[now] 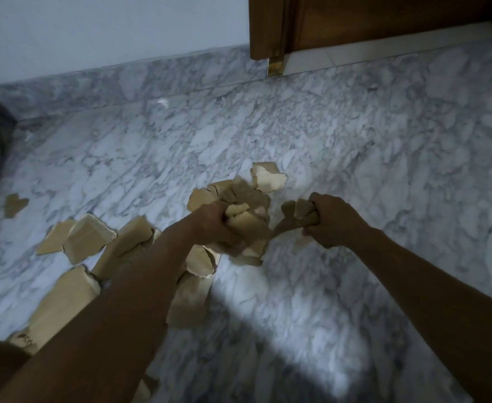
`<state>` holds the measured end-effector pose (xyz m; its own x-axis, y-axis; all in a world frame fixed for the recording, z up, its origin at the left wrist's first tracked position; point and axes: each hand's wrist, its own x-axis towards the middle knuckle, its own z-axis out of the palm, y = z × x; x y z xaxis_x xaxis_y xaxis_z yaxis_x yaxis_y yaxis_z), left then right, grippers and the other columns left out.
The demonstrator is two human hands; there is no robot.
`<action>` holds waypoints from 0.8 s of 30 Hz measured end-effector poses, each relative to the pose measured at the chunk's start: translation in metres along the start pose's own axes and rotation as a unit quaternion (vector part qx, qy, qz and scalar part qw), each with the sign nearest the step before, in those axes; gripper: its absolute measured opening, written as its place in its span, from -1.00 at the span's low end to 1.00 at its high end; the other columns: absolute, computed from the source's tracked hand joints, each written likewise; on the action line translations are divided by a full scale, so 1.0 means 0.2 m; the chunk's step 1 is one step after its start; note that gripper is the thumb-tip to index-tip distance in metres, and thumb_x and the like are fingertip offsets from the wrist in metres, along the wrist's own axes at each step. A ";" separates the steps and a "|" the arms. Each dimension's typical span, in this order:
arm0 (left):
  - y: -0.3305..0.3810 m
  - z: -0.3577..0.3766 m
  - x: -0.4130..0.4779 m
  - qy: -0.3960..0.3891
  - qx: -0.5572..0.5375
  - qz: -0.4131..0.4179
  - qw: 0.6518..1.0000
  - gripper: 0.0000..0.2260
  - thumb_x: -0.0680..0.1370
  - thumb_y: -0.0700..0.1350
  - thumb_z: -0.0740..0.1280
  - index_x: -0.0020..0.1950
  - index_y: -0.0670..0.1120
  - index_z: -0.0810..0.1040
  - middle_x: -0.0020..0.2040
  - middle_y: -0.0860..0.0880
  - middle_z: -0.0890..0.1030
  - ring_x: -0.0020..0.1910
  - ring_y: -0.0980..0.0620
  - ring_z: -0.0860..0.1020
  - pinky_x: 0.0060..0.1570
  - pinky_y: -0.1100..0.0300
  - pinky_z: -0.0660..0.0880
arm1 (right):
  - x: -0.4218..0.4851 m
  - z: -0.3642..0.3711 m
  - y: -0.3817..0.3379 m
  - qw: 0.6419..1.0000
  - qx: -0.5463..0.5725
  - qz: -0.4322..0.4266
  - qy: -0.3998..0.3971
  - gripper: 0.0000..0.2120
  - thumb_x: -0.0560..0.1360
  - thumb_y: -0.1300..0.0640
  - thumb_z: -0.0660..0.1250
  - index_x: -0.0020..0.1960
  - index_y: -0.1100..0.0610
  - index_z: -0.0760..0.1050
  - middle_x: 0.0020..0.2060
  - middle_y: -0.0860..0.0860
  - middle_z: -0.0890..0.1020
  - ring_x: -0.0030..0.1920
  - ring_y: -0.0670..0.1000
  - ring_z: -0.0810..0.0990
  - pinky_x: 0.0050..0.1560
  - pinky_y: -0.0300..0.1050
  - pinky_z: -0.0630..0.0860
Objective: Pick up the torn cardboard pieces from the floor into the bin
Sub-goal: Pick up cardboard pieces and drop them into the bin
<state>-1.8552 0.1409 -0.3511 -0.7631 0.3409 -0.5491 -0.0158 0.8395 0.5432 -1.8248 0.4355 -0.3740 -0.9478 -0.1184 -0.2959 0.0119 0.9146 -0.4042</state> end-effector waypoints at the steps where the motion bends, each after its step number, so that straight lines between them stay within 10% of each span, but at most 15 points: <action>1: 0.03 0.03 0.00 -0.043 0.043 0.005 0.998 -0.56 0.19 0.08 0.64 -0.04 0.17 0.52 -0.09 0.14 0.61 -0.06 0.11 0.58 0.01 0.17 0.52 | 0.00 0.03 0.00 0.999 -0.041 -0.004 -0.008 -0.51 0.31 -0.06 0.56 0.09 0.07 0.41 -0.03 0.02 0.50 -0.03 0.10 0.56 -0.14 -0.07 0.45; 7: 0.04 0.42 0.09 -0.046 0.260 0.071 0.962 -0.44 0.28 0.19 0.51 0.24 0.13 0.50 0.53 0.00 0.13 0.48 -0.18 0.08 0.31 -0.24 0.34 | -0.10 0.26 0.05 0.996 -0.084 0.023 0.006 -0.45 0.36 -0.15 0.50 0.23 0.05 0.40 0.10 0.08 0.44 0.09 0.16 0.50 -0.15 -0.05 0.43; 15: 0.09 0.41 0.14 0.007 0.181 0.112 0.977 -0.59 0.35 -0.06 0.55 0.11 -0.04 0.46 0.06 -0.09 0.62 0.05 -0.11 0.58 -0.09 0.18 0.40 | -0.10 0.10 0.11 0.989 0.096 0.101 0.051 -0.52 0.27 -0.19 0.58 -0.02 0.00 0.42 -0.16 -0.04 0.55 -0.12 0.05 0.54 -0.12 -0.06 0.49; 24: 0.05 0.08 0.10 0.132 -0.089 0.065 0.985 -0.44 0.37 -0.35 0.52 0.31 -0.16 0.43 -0.03 -0.03 0.55 -0.05 -0.01 0.54 -0.13 0.31 0.43 | -0.05 -0.12 0.01 0.986 0.122 0.069 0.088 -0.50 0.25 -0.07 0.59 0.10 0.02 0.50 -0.05 -0.01 0.63 -0.04 0.06 0.61 0.00 0.00 0.57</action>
<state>-1.8599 0.1630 -0.3676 -0.9072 0.2992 -0.2957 -0.0015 0.7007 0.7135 -1.8224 0.4475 -0.3498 -0.9722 0.0887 -0.2169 0.2004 0.7941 -0.5738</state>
